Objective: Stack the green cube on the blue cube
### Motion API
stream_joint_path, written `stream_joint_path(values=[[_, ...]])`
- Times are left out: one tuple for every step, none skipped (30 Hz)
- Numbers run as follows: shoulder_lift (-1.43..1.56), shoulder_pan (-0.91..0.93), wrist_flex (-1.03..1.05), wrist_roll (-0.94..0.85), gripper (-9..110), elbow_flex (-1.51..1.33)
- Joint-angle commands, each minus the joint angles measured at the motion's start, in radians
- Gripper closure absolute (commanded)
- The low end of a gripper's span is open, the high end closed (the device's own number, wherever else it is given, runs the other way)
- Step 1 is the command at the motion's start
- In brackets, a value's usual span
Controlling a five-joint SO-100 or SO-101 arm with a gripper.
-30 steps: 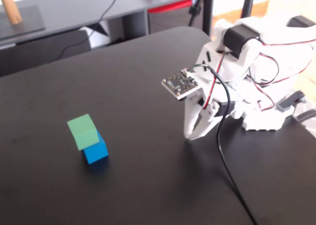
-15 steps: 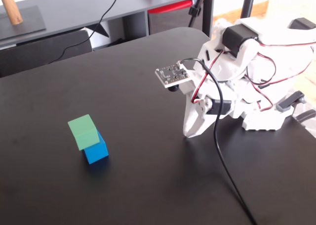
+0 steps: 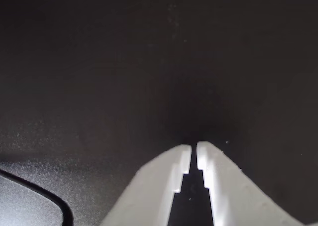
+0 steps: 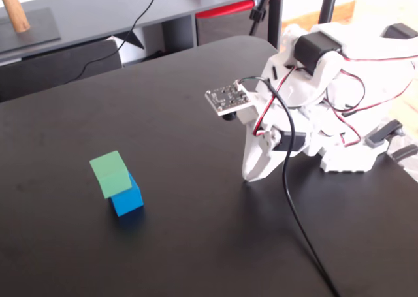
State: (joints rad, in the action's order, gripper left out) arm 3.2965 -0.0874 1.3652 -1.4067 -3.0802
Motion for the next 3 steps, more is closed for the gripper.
stream_joint_path(values=[[-0.006, 0.005, 0.014, 0.017, 101, -0.040], [-0.006, 0.005, 0.014, 0.017, 101, -0.040], [-0.006, 0.005, 0.014, 0.017, 101, -0.040]])
